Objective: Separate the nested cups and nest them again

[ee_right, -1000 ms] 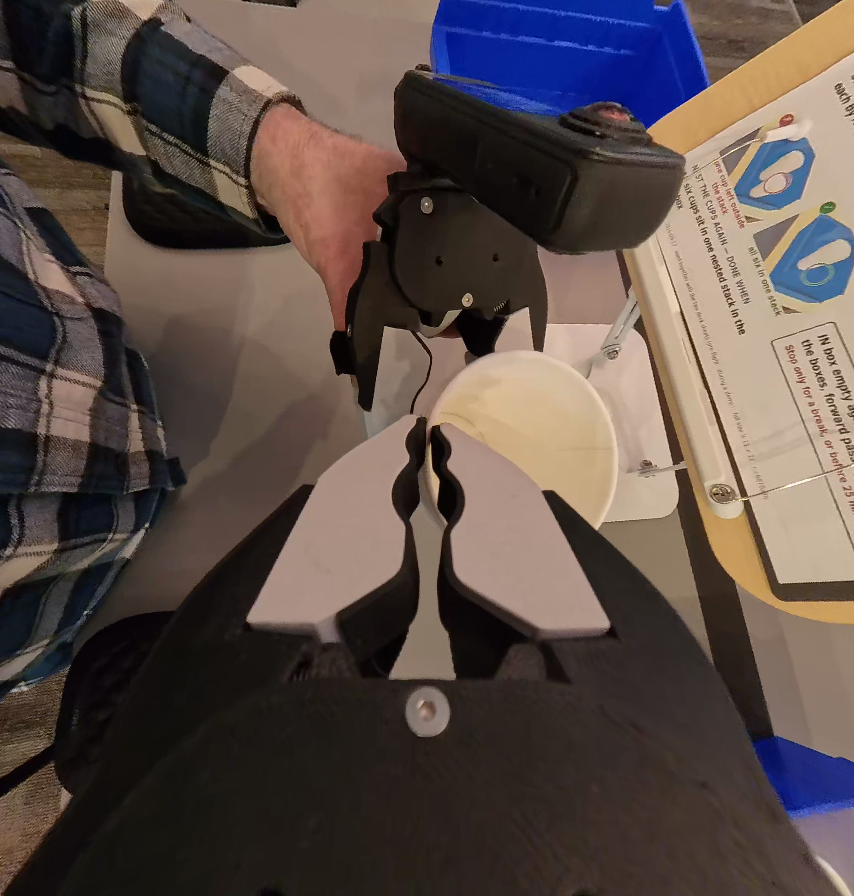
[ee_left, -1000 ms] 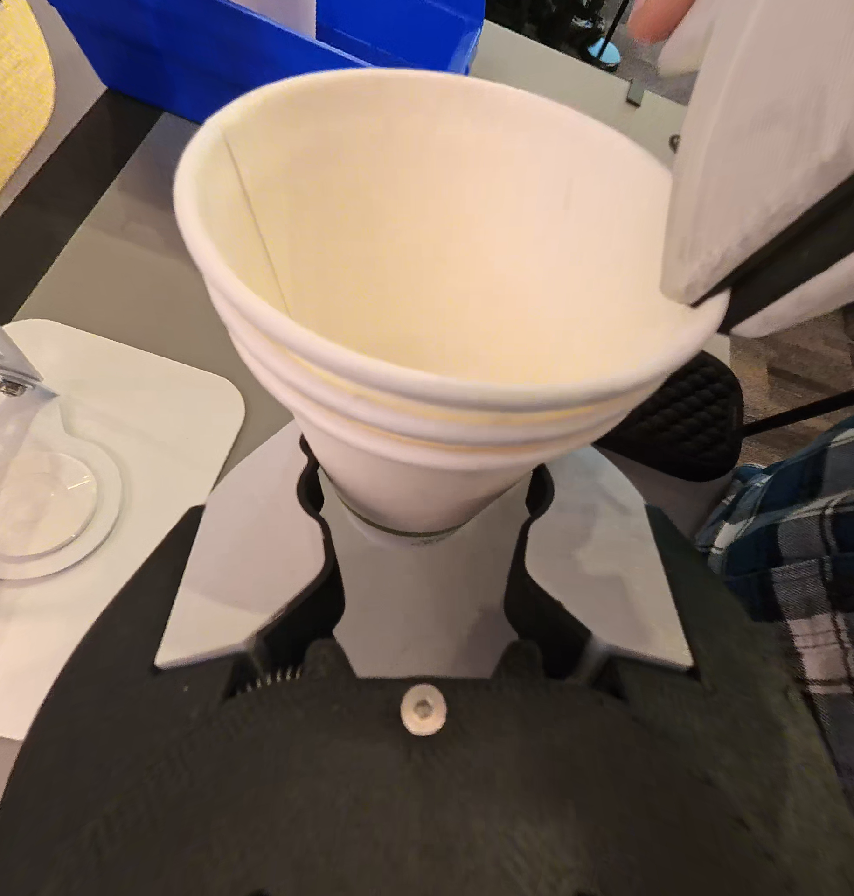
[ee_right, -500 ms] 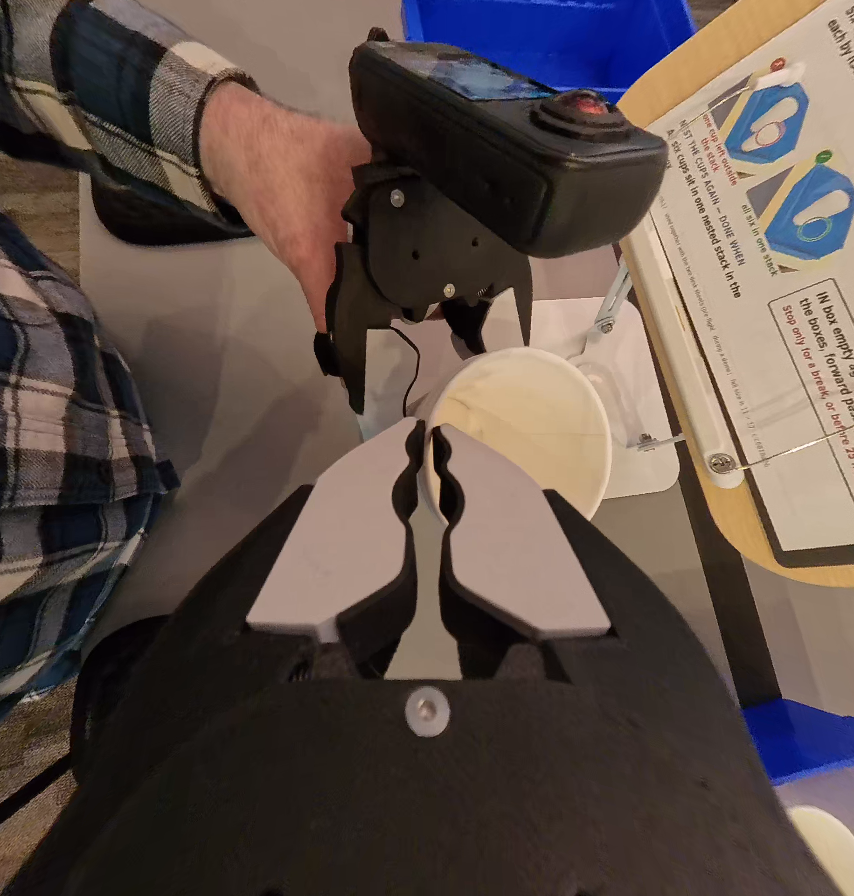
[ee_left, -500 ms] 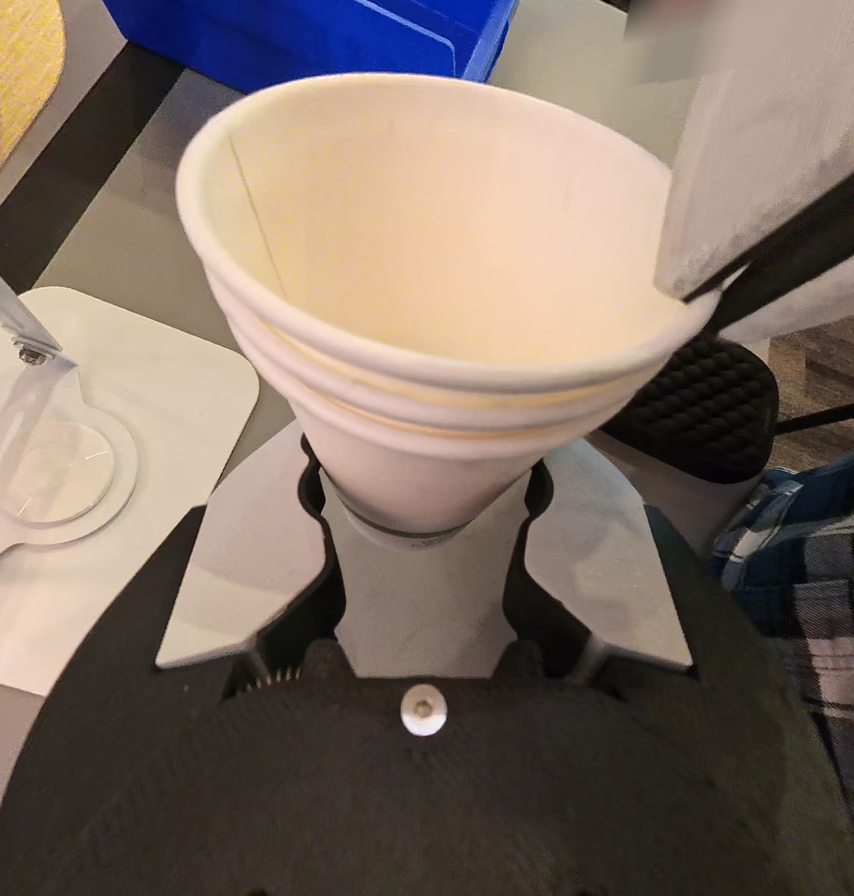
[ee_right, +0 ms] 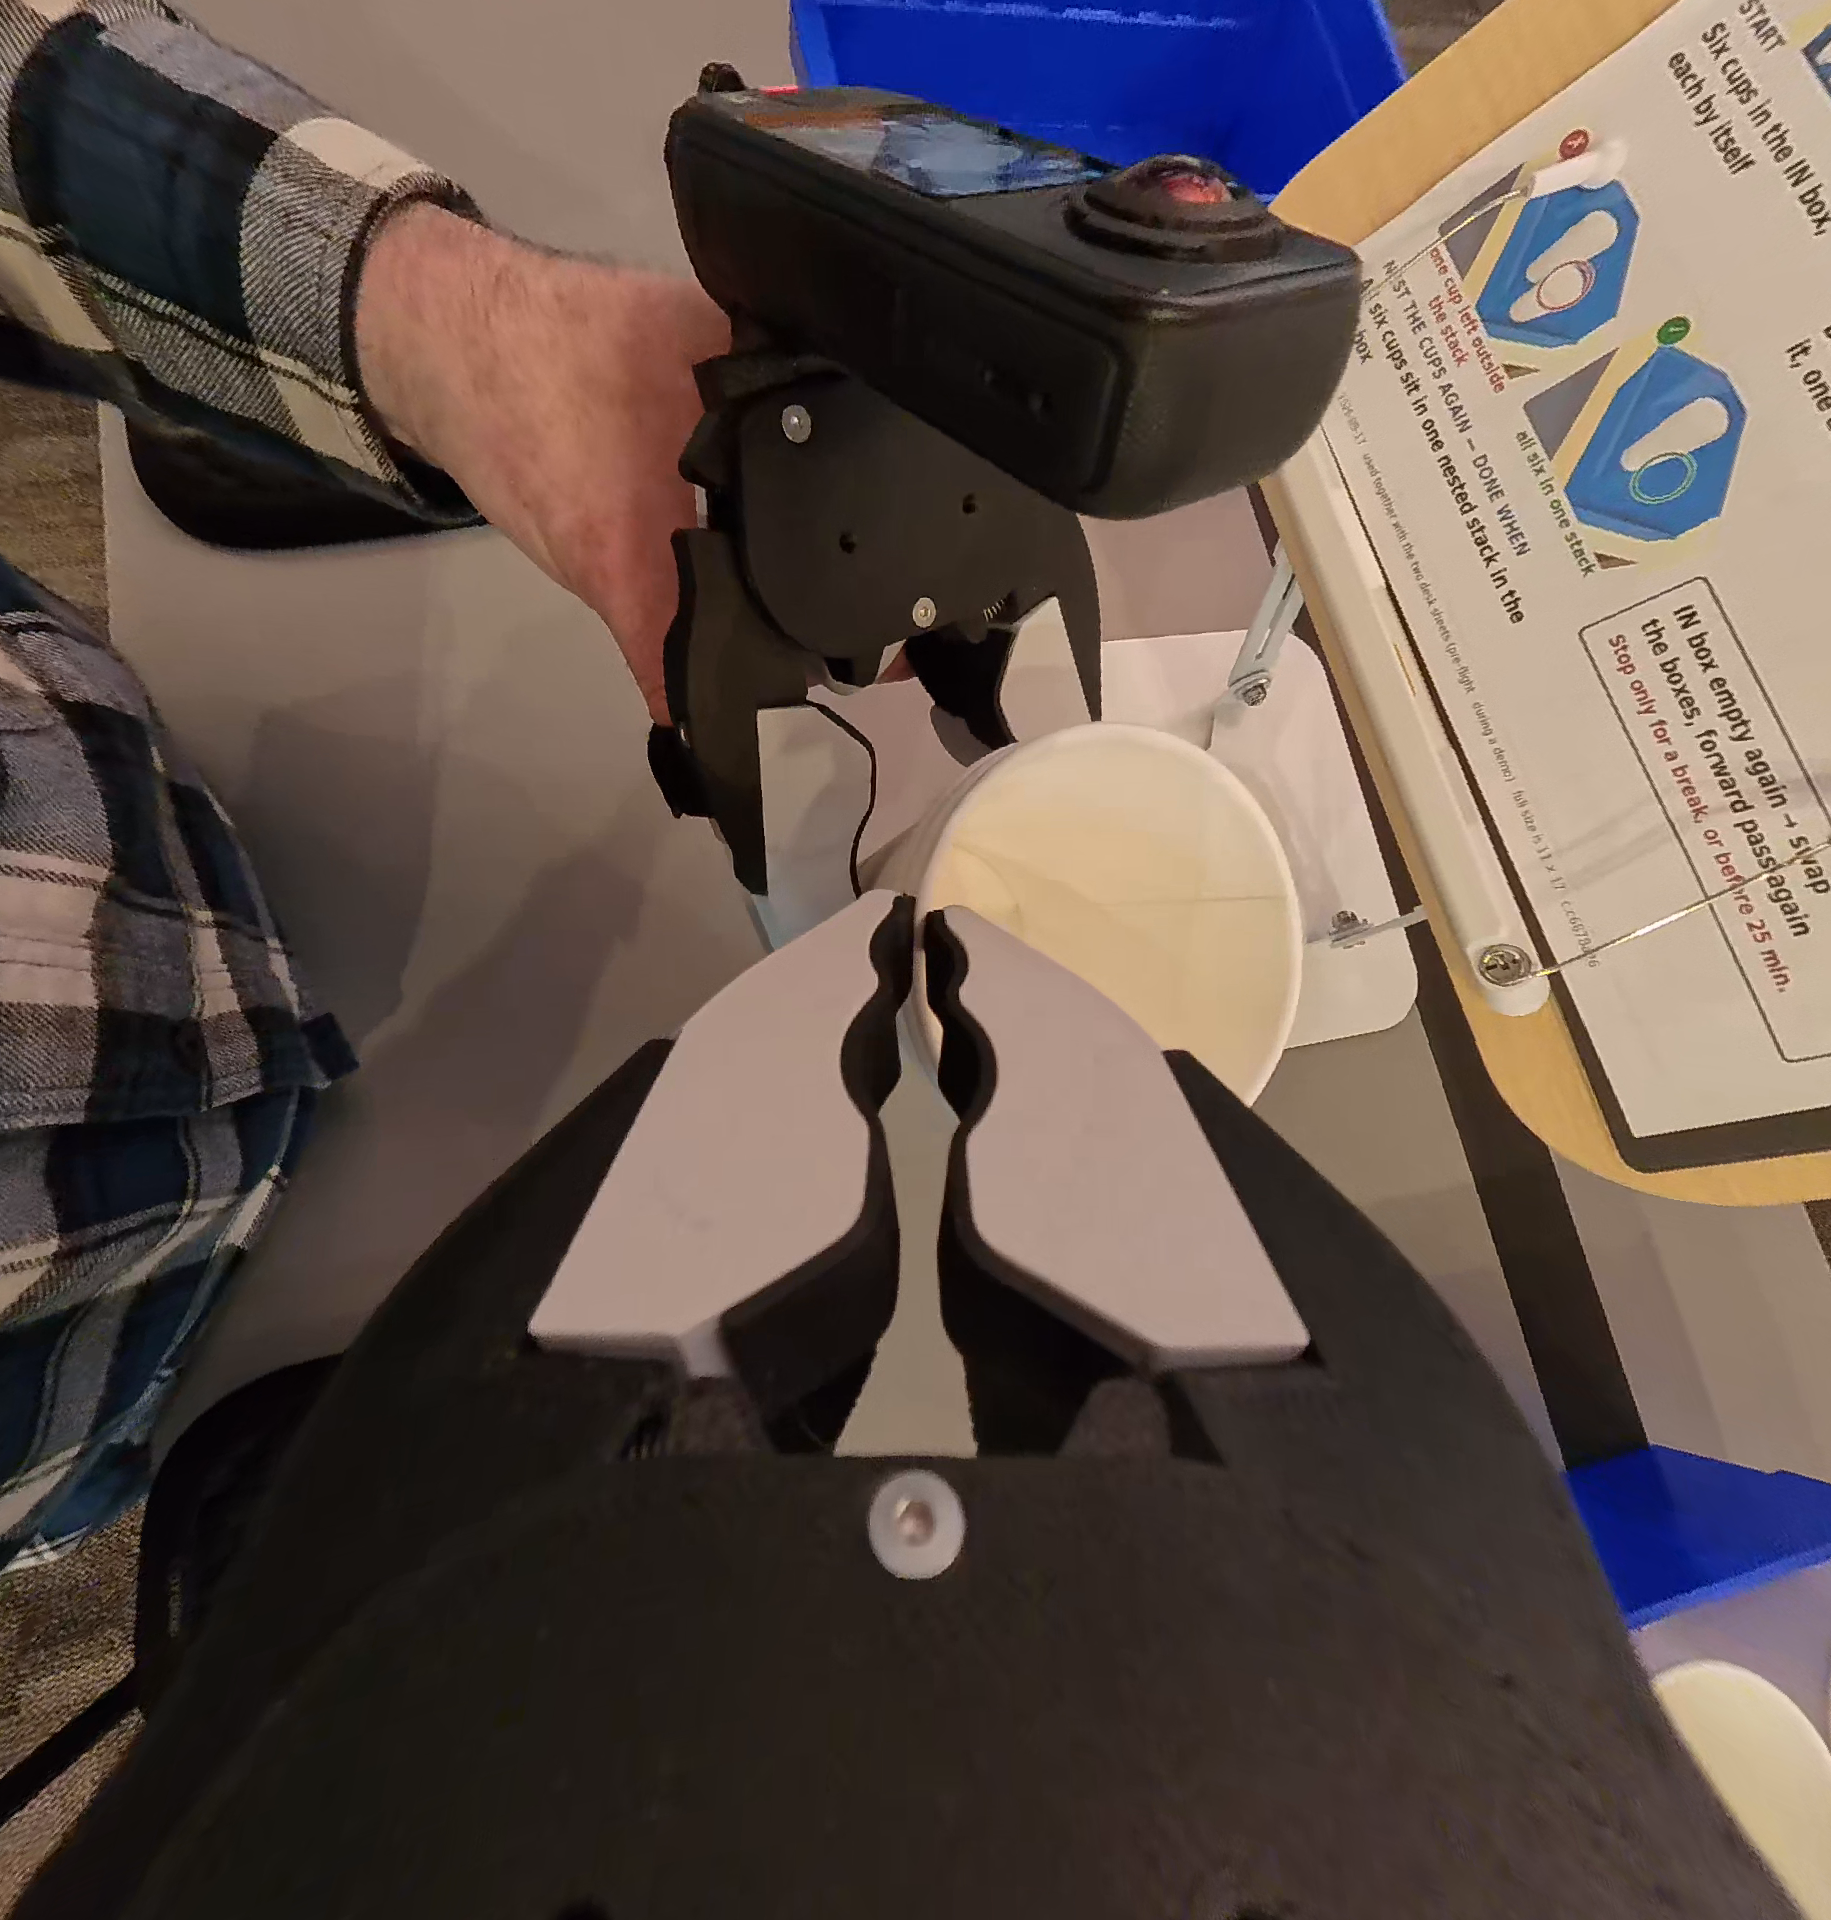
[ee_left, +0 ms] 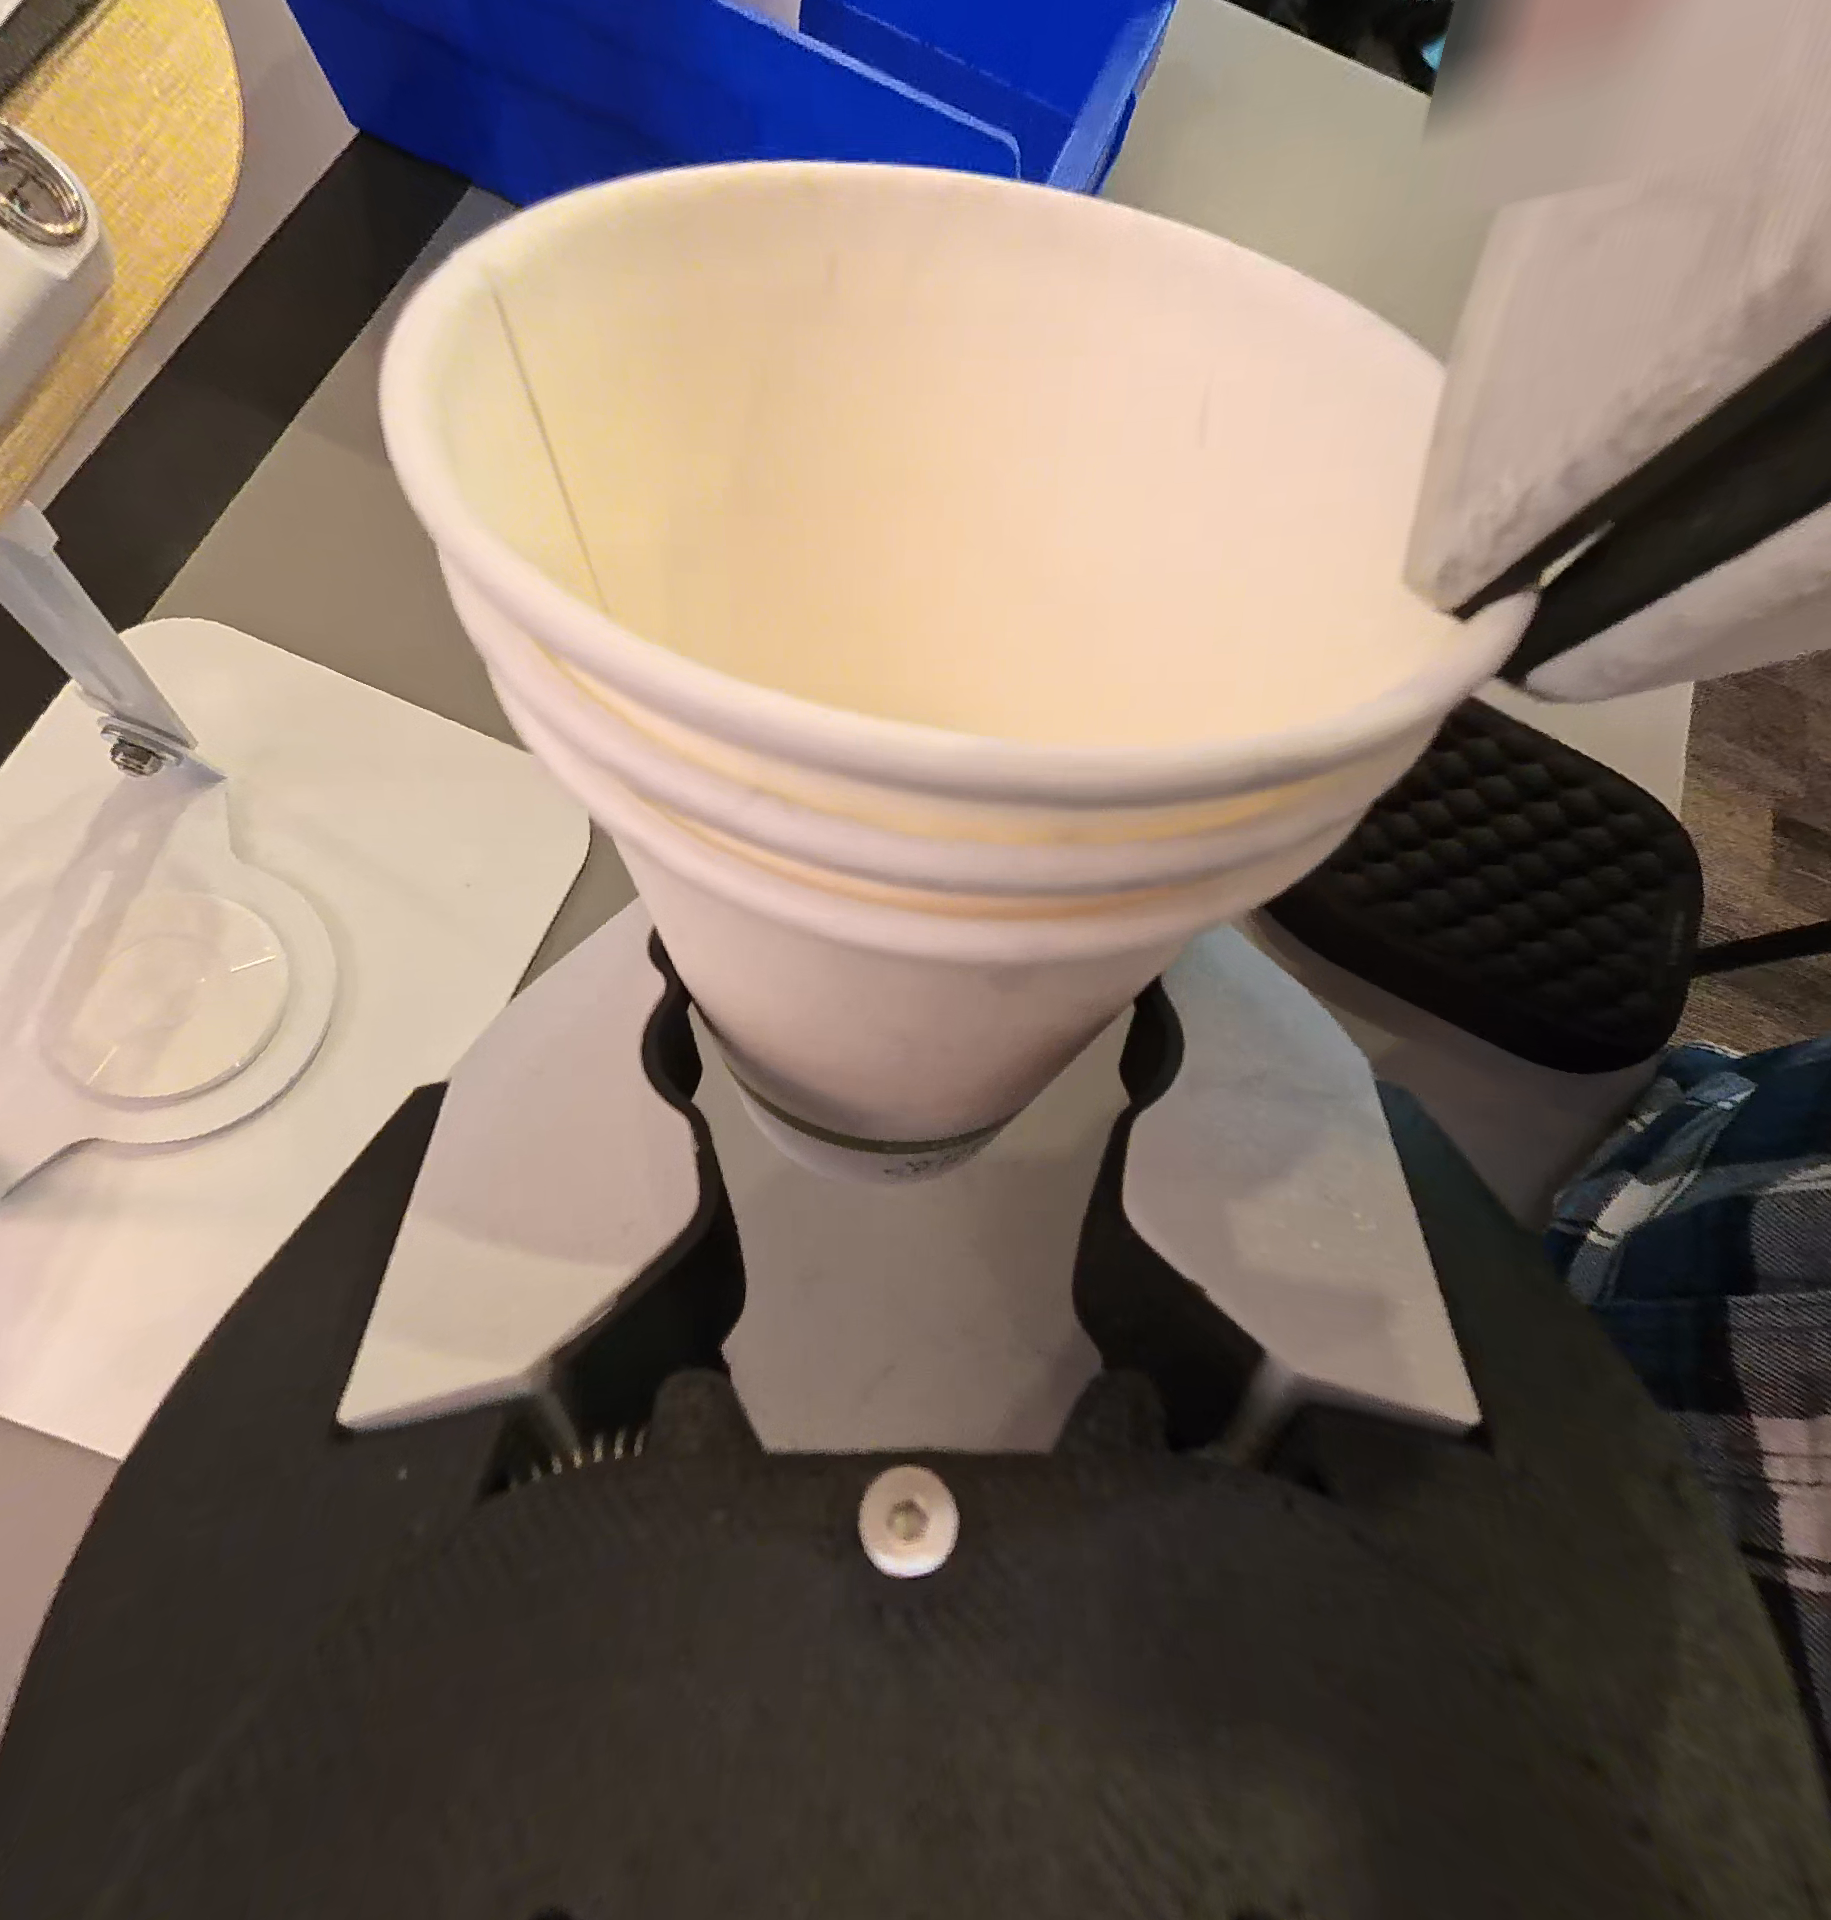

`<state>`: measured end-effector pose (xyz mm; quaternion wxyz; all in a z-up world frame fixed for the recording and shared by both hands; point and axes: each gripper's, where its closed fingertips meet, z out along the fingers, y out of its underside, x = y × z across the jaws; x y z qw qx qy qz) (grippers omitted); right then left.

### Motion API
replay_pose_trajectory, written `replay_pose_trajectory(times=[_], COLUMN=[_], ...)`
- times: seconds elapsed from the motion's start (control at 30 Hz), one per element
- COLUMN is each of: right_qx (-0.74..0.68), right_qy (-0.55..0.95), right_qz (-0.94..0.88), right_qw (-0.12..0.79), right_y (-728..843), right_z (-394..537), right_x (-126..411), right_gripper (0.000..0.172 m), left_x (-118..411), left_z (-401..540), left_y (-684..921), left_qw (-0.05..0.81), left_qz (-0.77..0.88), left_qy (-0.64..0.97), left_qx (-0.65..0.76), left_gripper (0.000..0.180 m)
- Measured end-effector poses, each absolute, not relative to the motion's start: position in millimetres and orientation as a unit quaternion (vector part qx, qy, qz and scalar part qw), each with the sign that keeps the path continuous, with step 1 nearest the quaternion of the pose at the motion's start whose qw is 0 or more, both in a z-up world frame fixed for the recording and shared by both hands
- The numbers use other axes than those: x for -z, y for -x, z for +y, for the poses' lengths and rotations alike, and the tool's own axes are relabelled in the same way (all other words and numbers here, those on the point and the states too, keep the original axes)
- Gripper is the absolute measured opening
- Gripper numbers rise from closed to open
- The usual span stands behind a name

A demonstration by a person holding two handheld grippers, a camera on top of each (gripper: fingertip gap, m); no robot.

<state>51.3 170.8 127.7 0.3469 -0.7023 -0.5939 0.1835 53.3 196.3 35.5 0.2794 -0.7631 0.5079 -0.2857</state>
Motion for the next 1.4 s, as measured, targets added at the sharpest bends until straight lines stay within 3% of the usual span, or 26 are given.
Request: replay_pose_trajectory(times=[0.67,0.97,1.4], right_qx=[-0.211,-0.156,-0.211], right_qy=[0.719,0.690,0.712], right_qz=[-0.572,-0.610,-0.574], right_qw=[0.334,0.358,0.347], right_y=[-58,-64,-68], right_z=[168,164,167], right_x=[-125,-126,-125], right_gripper=[0.002,0.002,0.002], left_x=[-34,-37,-38], left_z=[198,197,198], left_y=[-53,-54,-55], left_qw=[0.292,0.297,0.303], left_qz=[0.517,0.514,0.520], left_qy=[0.759,0.757,0.754], left_qx=[0.267,0.273,0.263], left_gripper=[0.080,0.080,0.079])
